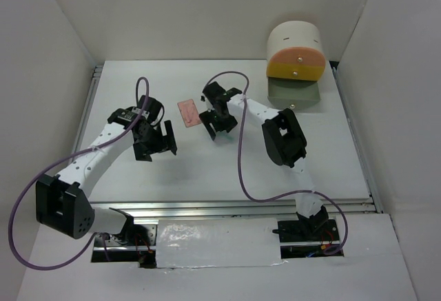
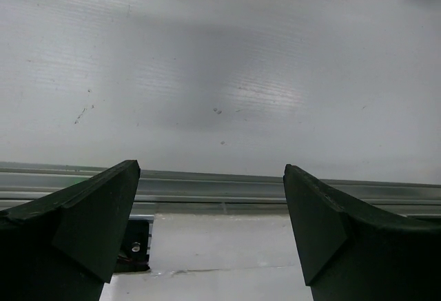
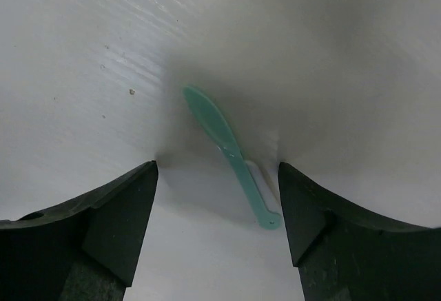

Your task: Organize the makeup

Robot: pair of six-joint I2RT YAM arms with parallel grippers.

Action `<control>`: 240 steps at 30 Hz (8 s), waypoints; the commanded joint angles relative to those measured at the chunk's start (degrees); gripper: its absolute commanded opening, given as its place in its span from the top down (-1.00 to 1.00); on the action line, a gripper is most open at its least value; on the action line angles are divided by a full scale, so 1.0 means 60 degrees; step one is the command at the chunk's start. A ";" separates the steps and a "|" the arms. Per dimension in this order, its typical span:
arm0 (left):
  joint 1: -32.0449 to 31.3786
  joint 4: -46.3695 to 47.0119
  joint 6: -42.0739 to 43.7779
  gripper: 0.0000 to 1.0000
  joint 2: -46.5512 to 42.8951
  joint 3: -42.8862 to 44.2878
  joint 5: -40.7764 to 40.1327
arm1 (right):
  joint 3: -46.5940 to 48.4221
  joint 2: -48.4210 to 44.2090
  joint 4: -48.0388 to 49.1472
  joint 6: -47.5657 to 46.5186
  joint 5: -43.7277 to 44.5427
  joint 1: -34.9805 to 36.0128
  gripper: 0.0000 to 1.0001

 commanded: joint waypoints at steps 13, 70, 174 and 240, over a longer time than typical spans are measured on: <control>0.0343 0.0483 0.0629 -0.99 -0.0179 -0.0320 0.0743 | 0.0262 0.0536 -0.0655 0.0078 0.0388 0.0230 0.80; 0.0841 0.0381 0.0483 -0.99 0.1240 0.2399 0.0758 | -0.2670 -0.4869 0.4209 1.0920 0.1533 -0.6479 -0.78; -0.0564 0.1597 -0.0895 1.00 0.6267 0.5553 -0.1630 | -0.9480 -0.9354 0.6728 0.7798 -0.4108 -0.3652 -0.79; -0.0756 -0.0703 -0.0573 -0.99 0.2474 0.5966 -0.1981 | -0.7605 -0.8282 0.6365 1.1308 -0.0627 -0.3561 1.00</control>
